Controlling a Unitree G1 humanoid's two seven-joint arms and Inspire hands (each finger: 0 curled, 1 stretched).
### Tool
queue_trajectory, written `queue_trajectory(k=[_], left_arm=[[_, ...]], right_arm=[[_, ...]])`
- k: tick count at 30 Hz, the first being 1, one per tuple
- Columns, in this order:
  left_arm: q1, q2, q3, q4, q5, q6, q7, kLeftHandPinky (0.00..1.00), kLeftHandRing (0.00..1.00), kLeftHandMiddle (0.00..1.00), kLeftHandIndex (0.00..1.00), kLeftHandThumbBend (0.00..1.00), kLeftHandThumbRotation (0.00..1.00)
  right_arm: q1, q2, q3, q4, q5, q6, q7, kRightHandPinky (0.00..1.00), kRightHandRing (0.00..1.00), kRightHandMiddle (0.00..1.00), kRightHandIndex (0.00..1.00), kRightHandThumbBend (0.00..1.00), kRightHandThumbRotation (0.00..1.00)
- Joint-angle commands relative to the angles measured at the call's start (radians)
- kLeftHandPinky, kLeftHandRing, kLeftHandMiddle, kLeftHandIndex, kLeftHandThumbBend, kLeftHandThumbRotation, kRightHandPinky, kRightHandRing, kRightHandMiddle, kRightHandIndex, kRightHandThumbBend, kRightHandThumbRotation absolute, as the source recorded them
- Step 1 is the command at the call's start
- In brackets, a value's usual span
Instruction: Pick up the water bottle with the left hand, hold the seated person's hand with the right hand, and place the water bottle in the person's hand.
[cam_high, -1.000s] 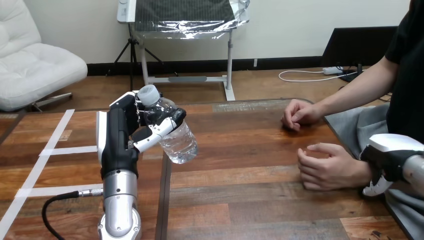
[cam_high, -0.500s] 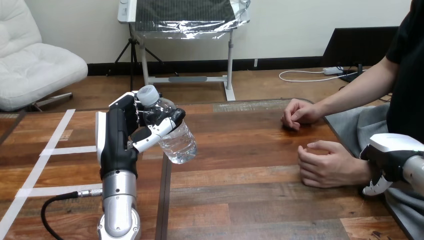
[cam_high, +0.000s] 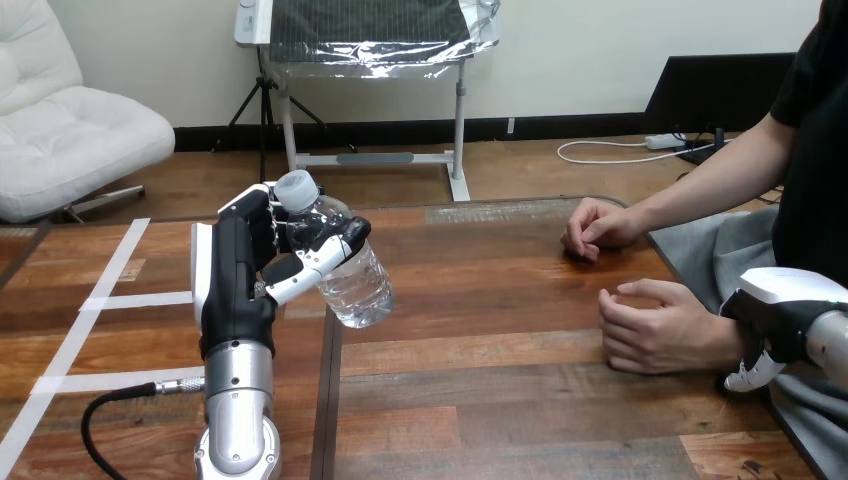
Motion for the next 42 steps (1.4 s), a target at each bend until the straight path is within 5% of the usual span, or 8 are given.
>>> queue_trajectory(k=[1,21,42], left_arm=[[-0.055,0.007,0.007,-0.047,0.000,-0.012,0.006,0.44,0.43,0.45,0.51,0.64,0.00],[-0.059,0.005,0.009,-0.054,-0.012,-0.005,0.001,0.44,0.42,0.45,0.51,0.63,0.00],[-0.062,0.007,0.012,-0.053,-0.026,-0.005,-0.010,0.43,0.42,0.45,0.51,0.63,0.00]], right_arm=[[-0.017,0.077,0.037,-0.003,0.012,-0.021,0.027,0.60,0.70,0.77,0.63,0.66,0.00],[-0.037,0.091,0.046,0.043,-0.005,-0.003,0.010,0.55,0.67,0.75,0.61,0.66,0.00],[-0.068,0.108,0.075,0.151,-0.018,-0.043,-0.096,0.44,0.55,0.64,0.61,0.66,0.00]])
